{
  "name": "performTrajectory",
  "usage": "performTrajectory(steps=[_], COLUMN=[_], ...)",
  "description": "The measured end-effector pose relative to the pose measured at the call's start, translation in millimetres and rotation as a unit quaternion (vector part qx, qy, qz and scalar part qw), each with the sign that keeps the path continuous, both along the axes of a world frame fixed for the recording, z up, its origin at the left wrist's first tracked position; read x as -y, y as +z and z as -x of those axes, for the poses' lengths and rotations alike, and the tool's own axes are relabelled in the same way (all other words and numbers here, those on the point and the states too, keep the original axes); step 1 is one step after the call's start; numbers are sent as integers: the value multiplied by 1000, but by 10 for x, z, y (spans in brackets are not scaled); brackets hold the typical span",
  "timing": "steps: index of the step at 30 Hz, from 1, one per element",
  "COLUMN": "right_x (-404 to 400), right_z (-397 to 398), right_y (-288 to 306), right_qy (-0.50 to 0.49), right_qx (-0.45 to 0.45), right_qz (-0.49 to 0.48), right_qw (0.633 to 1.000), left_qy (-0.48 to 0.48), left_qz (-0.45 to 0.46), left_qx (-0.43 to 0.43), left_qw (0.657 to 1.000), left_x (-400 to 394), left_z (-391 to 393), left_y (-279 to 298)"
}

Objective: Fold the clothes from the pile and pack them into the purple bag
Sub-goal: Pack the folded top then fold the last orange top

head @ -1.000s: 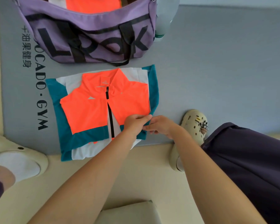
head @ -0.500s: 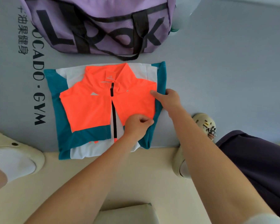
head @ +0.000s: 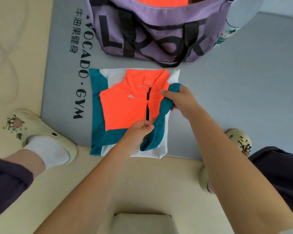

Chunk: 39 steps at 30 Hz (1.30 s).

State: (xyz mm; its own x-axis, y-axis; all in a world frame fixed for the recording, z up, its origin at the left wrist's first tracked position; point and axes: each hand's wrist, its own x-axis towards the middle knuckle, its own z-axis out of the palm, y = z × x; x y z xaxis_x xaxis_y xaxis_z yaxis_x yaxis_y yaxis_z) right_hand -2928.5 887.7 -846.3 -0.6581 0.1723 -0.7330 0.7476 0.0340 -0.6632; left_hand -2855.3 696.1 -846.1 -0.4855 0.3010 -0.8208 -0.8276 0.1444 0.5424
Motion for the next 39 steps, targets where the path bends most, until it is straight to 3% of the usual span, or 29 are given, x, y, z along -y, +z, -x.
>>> performTrajectory(steps=[3, 7, 8, 10, 13, 17, 20, 23, 27, 30, 33, 39], right_x=[559, 1268, 1400, 1588, 1676, 1770, 1947, 1921, 1383, 1009, 973, 1144], right_z=[233, 417, 431, 430, 427, 518, 554, 517, 287, -41, -342, -617], right_y=[50, 27, 7, -58, -151, -148, -73, 20, -30, -174, -261, -327], right_qy=[40, 83, 96, 119, 122, 112, 142, 173, 53, 39, 88, 62], right_qx=[-18, -17, -12, 9, 46, 30, 25, 4, -34, 22, 100, 132], right_qz=[29, 38, 37, 29, -19, -49, -4, 36, -102, -201, -147, -36], right_qw=[999, 996, 995, 992, 991, 992, 990, 984, 993, 979, 980, 989], left_qy=[125, 239, 226, 96, -30, -38, -33, -69, -60, -55, -54, -42], left_qz=[-44, -41, -17, 89, 204, 251, 281, 354, 383, 387, 386, 384], left_qx=[81, 113, 102, 48, -46, -83, -77, -108, -145, -172, -193, -180], left_qw=[988, 964, 969, 990, 978, 964, 956, 926, 910, 904, 900, 905], left_x=[537, 1081, 1140, 1150, 1089, 1259, 1520, 1619, 1550, 1507, 1507, 1481], left_z=[52, 120, 155, 215, 260, 300, 320, 352, 309, 262, 240, 228], left_y=[47, -41, -66, -83, -212, -304, -303, -303, -305, -328, -358, -348])
